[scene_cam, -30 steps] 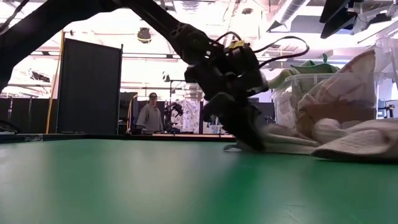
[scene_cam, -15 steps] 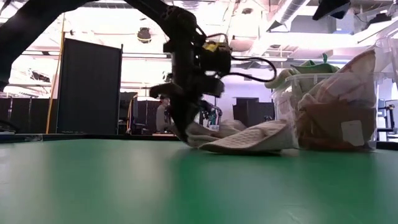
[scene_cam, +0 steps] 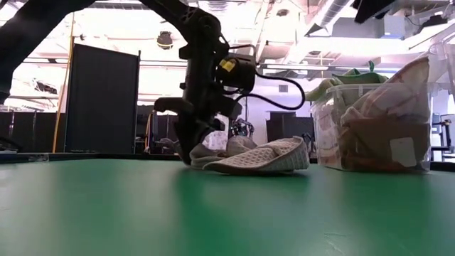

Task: Sort towels by color in basket
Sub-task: Put the gray towel into the top transparent bin

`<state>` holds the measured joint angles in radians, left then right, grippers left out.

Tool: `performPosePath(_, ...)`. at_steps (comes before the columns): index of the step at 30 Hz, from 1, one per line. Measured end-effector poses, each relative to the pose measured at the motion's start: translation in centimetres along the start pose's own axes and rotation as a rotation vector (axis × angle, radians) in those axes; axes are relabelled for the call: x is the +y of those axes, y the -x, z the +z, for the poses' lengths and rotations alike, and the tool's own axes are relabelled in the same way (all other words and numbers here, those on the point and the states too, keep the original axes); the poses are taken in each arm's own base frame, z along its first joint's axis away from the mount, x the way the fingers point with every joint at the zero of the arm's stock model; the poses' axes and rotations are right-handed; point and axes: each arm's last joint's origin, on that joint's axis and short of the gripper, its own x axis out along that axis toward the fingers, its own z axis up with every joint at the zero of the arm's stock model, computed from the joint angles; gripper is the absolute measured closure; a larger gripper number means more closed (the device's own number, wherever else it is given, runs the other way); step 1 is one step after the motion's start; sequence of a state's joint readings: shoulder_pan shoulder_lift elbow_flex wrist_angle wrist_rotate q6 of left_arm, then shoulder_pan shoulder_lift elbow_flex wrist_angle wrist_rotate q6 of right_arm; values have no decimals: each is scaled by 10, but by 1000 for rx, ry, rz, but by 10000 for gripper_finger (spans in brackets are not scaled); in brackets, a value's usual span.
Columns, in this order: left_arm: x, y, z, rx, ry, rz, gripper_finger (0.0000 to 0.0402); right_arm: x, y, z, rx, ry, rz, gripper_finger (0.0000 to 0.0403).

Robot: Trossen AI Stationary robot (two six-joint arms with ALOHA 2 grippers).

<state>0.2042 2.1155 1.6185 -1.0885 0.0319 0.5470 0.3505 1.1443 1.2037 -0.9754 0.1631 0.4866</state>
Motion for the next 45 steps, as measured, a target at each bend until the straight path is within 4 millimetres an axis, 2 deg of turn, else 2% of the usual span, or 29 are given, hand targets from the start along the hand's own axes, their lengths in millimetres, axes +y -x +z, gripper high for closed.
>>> performPosePath(10,-3,-14,-4,-17,30,0,401,20,-76,10,127,22,-66,143)
performPosePath(17,-3,-17,-3,-29,50,6,397,6,-137,17,219,-47,-164,143)
performPosePath(22,-2,-17,-3,-34,46,10,398,-11,-170,16,290,-95,-232,143)
performPosePath(33,-3,-18,6,-134,21,-24,399,-39,-225,16,308,-153,-286,143)
performPosePath(40,-6,-18,17,-239,-8,-49,399,-53,-249,15,303,-146,-315,143)
performPosePath(45,-9,-18,20,-264,-16,-66,399,-56,-258,17,260,-130,-317,143)
